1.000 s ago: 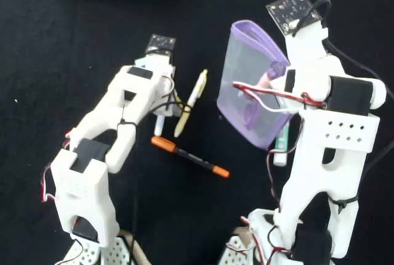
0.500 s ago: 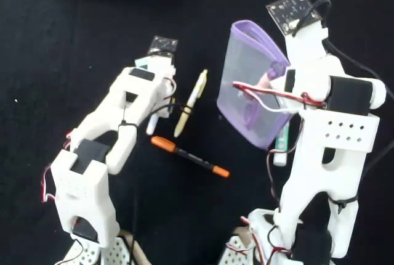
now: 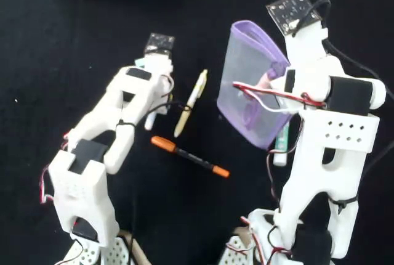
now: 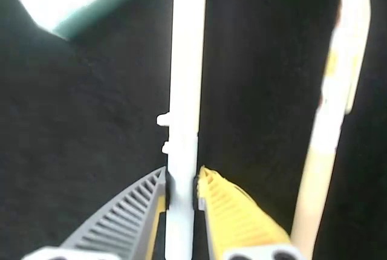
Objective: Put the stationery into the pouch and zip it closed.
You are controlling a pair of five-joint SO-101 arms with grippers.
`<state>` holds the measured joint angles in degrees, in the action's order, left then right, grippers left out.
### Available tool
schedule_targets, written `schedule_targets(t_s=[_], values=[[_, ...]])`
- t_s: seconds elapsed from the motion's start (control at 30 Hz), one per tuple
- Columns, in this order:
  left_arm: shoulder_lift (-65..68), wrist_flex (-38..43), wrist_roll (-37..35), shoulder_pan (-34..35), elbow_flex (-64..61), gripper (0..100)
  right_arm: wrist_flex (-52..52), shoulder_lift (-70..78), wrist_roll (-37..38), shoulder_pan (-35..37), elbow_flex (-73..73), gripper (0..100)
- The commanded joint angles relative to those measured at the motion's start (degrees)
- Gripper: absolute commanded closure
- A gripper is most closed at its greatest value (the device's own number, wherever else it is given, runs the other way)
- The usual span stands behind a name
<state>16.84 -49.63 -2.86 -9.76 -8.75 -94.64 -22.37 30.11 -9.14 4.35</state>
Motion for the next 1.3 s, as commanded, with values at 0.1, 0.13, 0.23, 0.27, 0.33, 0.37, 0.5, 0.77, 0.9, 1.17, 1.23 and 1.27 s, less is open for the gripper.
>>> schedule_targets(t_s=[0.1, 0.13, 0.23, 0.27, 0.33, 0.37, 0.5, 0.77, 0.9, 1.17, 1.23, 1.27], values=[[-17.7, 1.9, -0.4, 1.0, -3.0, 97, 0.4, 0.7, 0.1, -0.3, -3.1, 98.7], [-20.5, 3.1, -0.4, 0.9, -4.4, 97, 0.4, 0.7, 0.1, -0.3, -3.1, 98.7], [-30.7, 8.0, -0.4, 1.0, -9.2, 97, 0.4, 0.7, 0.1, -0.3, -3.2, 98.7], [-34.2, 10.3, -0.4, 1.0, -11.3, 97, 0.4, 0.7, 0.1, -0.3, -3.3, 98.7], [-40.7, 15.7, -0.4, 1.0, -16.1, 97, 0.4, 0.7, 0.1, -0.3, -3.6, 98.7], [-43.7, 18.8, -0.4, 0.9, -18.6, 97, 0.3, 0.7, 0.1, -0.2, -3.6, 98.7], [-53.8, 32.1, -4.8, 1.0, -29.3, 97, -0.1, 0.7, 0.2, 0.9, -3.6, 98.7], [-61.8, 49.5, -9.5, 0.4, -37.1, 97, -0.9, 1.0, -0.4, 8.9, -6.0, 98.7], [-62.2, 51.6, -13.0, 0.0, -35.4, 97, -0.9, 1.2, -0.4, 11.2, -6.3, 98.7], [-62.2, 51.5, -18.5, -1.3, -30.4, 97, -0.5, 1.5, -2.9, 15.2, -6.7, 98.7], [-63.3, 51.3, -18.6, -2.7, -29.2, 97, -0.5, 2.3, -3.3, 16.0, -7.3, 98.7], [-64.3, 51.3, -18.6, -3.6, -29.1, 97, -0.4, 2.9, -4.2, 16.1, -7.6, 98.7]])
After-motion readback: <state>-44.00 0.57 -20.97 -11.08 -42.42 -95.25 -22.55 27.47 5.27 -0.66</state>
